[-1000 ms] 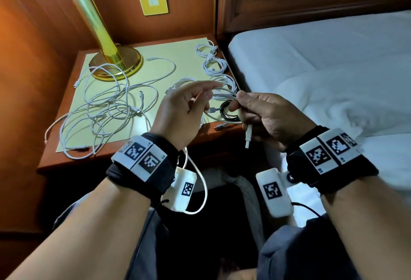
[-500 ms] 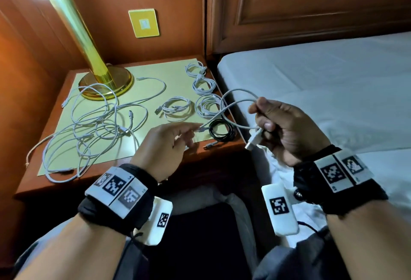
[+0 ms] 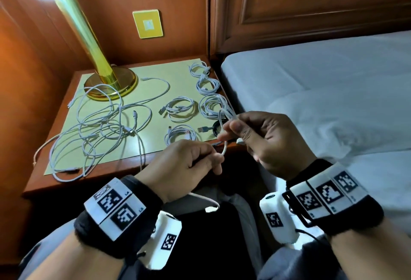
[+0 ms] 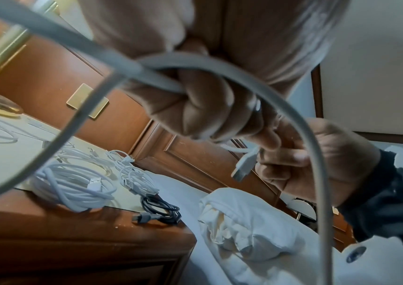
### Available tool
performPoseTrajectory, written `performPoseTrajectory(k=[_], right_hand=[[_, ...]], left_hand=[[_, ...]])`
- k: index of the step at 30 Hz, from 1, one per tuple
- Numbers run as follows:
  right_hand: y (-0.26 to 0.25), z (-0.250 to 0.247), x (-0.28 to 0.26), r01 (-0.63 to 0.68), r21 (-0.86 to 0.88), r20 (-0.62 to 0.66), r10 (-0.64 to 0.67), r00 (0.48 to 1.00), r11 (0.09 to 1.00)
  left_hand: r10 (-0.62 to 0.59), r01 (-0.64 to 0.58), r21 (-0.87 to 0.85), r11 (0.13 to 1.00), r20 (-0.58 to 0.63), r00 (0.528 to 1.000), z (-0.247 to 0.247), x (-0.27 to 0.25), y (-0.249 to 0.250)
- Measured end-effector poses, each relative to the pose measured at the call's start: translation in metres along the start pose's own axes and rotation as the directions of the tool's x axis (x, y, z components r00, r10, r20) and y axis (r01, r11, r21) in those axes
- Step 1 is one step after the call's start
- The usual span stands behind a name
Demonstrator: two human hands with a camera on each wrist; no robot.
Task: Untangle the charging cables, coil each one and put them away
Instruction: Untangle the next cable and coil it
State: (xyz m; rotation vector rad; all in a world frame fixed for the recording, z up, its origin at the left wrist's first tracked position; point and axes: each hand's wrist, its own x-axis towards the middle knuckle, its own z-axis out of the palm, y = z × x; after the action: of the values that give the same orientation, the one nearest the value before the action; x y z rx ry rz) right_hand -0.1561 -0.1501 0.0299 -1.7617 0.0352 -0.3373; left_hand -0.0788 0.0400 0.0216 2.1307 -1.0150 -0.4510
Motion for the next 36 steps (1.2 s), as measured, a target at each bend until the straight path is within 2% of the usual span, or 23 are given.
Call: performPoseTrajectory(k=[6, 9, 12, 14, 17, 21, 25, 28, 31, 34, 36], right_hand=[[0.01, -0.002, 0.001, -0.037, -0.277, 0.156, 0.083, 0.984, 0.96], [0.012, -0.007, 0.005, -0.066, -0.361, 0.116, 0.115, 0.987, 0.93], [0.013, -0.019, 0.01, -0.15, -0.273, 0.011, 0.159, 0.987, 0.95], [0.009, -0.02, 0.011, -0.256, -0.185, -0.023, 0.256, 0.966, 0.949], [0.006, -0.014, 0.011, -0.394, 0.081, 0.039, 0.392, 0.919, 0.916], [0.005, -0.004, 0.008, -0.443, 0.272, 0.145, 0.419, 0.896, 0.854], [0.006, 0.008, 0.007, -0.422, 0.265, 0.157, 0.393, 0.906, 0.867], [0.01, 0.015, 0.006, -0.403, 0.205, 0.134, 0.382, 0.914, 0.892], [0.013, 0.019, 0.004, -0.401, 0.105, 0.13, 0.387, 0.913, 0.91], [0.012, 0.023, 0.004, -0.465, 0.092, 0.141, 0.451, 0.881, 0.88], [0.011, 0.022, 0.004, -0.493, 0.124, 0.177, 0.469, 0.865, 0.861]], left_hand=[[0.078, -0.08, -0.064, 0.995, -0.033, 0.996, -0.004, 0.002, -0.001], [0.057, -0.059, -0.031, 0.998, -0.084, 0.995, -0.009, 0.005, -0.008], [0.014, -0.012, 0.024, 1.0, -0.097, 0.995, -0.013, 0.005, -0.013], [0.01, -0.01, -0.001, 1.0, -0.143, 0.99, -0.011, 0.005, -0.015], [0.004, -0.021, -0.072, 0.997, -0.239, 0.971, -0.006, 0.006, -0.016], [0.0, -0.044, -0.176, 0.983, -0.248, 0.969, 0.003, 0.007, -0.014], [-0.042, -0.014, -0.211, 0.977, -0.258, 0.965, 0.013, 0.008, -0.005], [-0.128, 0.11, -0.074, 0.991, -0.325, 0.937, 0.014, 0.012, -0.002], [-0.176, 0.172, -0.04, 0.984, -0.3, 0.937, 0.015, 0.014, -0.001], [-0.163, 0.167, -0.002, 0.986, -0.24, 0.957, 0.017, 0.014, 0.001], [-0.113, 0.128, 0.054, 0.99, -0.223, 0.968, 0.019, 0.014, 0.001]])
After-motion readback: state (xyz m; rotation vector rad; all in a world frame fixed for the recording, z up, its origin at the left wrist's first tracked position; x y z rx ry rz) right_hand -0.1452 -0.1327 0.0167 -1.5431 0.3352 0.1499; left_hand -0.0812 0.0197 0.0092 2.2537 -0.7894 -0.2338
